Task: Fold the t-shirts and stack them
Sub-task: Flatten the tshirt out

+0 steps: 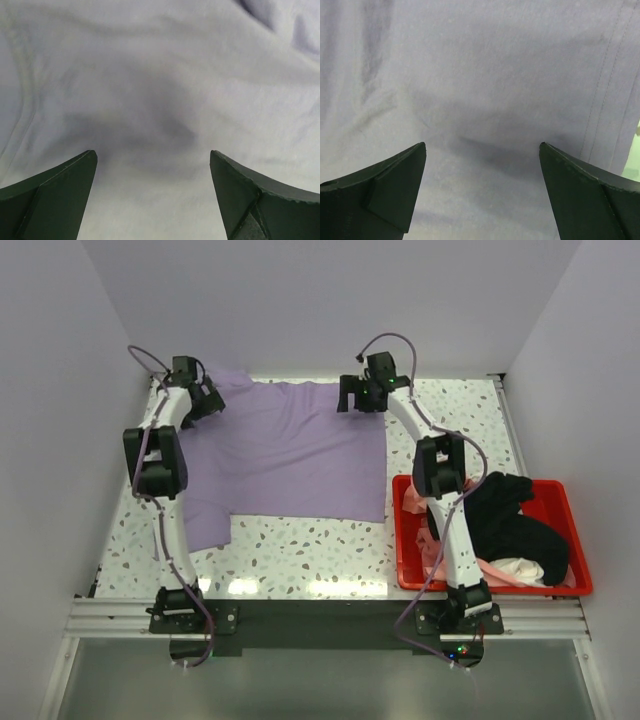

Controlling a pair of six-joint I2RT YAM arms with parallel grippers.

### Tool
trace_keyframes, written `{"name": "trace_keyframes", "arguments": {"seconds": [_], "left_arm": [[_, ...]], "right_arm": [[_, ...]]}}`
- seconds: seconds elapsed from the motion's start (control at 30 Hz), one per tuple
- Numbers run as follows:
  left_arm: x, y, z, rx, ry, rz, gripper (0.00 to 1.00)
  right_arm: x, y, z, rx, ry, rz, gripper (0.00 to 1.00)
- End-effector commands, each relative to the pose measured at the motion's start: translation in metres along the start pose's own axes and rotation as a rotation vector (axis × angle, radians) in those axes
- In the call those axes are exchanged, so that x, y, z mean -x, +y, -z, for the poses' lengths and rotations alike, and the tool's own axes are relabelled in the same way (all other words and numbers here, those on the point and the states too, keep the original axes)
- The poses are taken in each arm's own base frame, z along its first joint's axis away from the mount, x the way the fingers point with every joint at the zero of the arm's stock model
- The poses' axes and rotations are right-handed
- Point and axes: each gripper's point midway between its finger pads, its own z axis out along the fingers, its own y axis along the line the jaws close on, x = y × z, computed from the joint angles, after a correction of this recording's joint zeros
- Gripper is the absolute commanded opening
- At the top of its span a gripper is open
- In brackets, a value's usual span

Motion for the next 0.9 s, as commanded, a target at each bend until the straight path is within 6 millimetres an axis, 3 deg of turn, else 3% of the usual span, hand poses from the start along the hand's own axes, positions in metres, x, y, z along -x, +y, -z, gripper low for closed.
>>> {"name": "trace_keyframes", "arguments": {"seconds": [0.0, 0.07, 0.1, 0.17, 0.2, 0.23, 0.27, 0.3, 0.33, 0.37, 0.4, 0.43, 0.47, 0.53, 0.6, 0.67, 0.87], "left_arm": [[0.036, -0.002, 0.091, -0.035, -0.100, 0.011, 1.00], [0.027, 0.008, 0.115, -0.017, -0.102, 0.047, 1.00], [0.012, 0.020, 0.140, -0.002, -0.103, 0.059, 1.00], [-0.006, 0.032, 0.161, 0.004, -0.114, 0.111, 1.00], [-0.034, 0.047, 0.177, 0.017, -0.093, 0.126, 1.00], [-0.049, 0.055, 0.185, 0.027, -0.083, 0.149, 1.00], [-0.082, 0.070, 0.198, 0.036, -0.058, 0.206, 1.00], [-0.101, 0.079, 0.203, 0.045, -0.043, 0.230, 1.00], [-0.117, 0.082, 0.206, 0.030, -0.036, 0.274, 1.00], [-0.124, 0.086, 0.224, -0.005, -0.077, 0.301, 1.00], [-0.163, 0.101, 0.217, 0.020, -0.017, 0.306, 1.00], [-0.177, 0.103, 0.220, -0.002, -0.004, 0.315, 1.00], [-0.189, 0.107, 0.224, -0.010, 0.006, 0.319, 1.00], [-0.220, 0.121, 0.231, -0.011, 0.021, 0.324, 1.00], [-0.239, 0.133, 0.236, 0.010, 0.017, 0.347, 1.00], [-0.243, 0.127, 0.241, -0.037, 0.008, 0.369, 1.00], [-0.271, 0.144, 0.224, 0.076, 0.085, 0.445, 1.00]], "right_arm": [[0.064, 0.037, 0.077, 0.072, -0.135, 0.046, 0.99], [0.060, 0.045, 0.096, 0.069, -0.123, 0.058, 0.99], [0.073, 0.054, 0.125, 0.075, -0.163, 0.073, 0.99], [0.050, 0.055, 0.134, 0.061, -0.126, 0.075, 0.99], [0.043, 0.057, 0.142, 0.059, -0.122, 0.068, 0.99], [0.028, 0.057, 0.160, 0.050, -0.115, 0.056, 0.99], [-0.007, 0.049, 0.153, 0.038, -0.054, 0.017, 0.99], [0.007, 0.059, 0.174, 0.057, -0.101, 0.010, 0.99], [-0.016, 0.055, 0.183, 0.059, -0.088, -0.006, 0.99], [-0.026, 0.056, 0.188, 0.065, -0.086, -0.016, 0.99], [-0.036, 0.055, 0.192, 0.064, -0.080, -0.035, 0.99], [-0.060, 0.050, 0.189, 0.056, -0.038, -0.043, 0.99], [-0.062, 0.055, 0.201, 0.066, -0.052, -0.038, 0.99], [-0.082, 0.054, 0.205, 0.059, -0.022, -0.040, 0.99], [-0.090, 0.058, 0.213, 0.052, -0.022, -0.037, 0.99], [-0.103, 0.059, 0.217, 0.050, -0.005, -0.044, 0.99], [-0.118, 0.051, 0.224, 0.007, 0.018, -0.060, 0.99]]}}
